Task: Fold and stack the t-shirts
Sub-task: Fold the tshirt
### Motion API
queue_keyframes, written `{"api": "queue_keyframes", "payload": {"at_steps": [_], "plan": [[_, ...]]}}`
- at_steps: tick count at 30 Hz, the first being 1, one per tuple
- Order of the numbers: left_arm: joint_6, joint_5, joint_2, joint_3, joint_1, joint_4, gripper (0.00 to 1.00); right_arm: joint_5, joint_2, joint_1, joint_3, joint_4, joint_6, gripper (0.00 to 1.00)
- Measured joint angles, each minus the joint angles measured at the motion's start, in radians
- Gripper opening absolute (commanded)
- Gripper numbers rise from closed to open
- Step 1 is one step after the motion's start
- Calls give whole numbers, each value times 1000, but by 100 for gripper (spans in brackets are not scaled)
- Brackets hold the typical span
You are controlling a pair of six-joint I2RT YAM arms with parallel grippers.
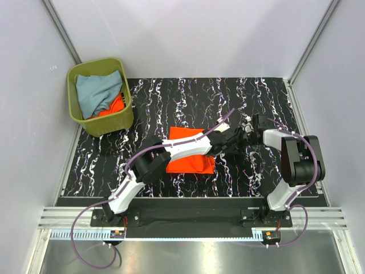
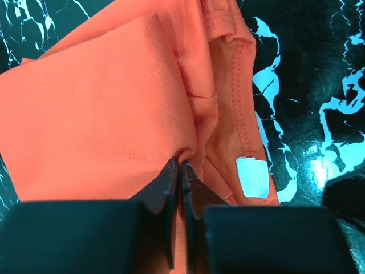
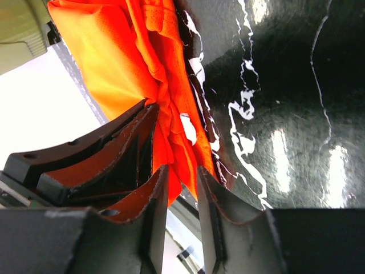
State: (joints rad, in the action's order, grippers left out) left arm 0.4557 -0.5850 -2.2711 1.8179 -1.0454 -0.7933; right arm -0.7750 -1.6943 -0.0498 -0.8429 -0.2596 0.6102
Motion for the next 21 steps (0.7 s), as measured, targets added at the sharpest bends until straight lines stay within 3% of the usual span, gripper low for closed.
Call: {"api": "queue_keyframes", "payload": {"at_steps": [1, 7, 21], "plan": [[-3, -1, 0, 0, 0, 0, 5, -8, -8, 0, 0, 9, 5, 31], [-15, 2, 0, 7, 0, -1, 28, -45, -63, -3, 0, 49, 33, 30], [-23, 18, 11, 16, 3, 2, 20, -58, -65, -5, -14, 77, 47, 30]]}}
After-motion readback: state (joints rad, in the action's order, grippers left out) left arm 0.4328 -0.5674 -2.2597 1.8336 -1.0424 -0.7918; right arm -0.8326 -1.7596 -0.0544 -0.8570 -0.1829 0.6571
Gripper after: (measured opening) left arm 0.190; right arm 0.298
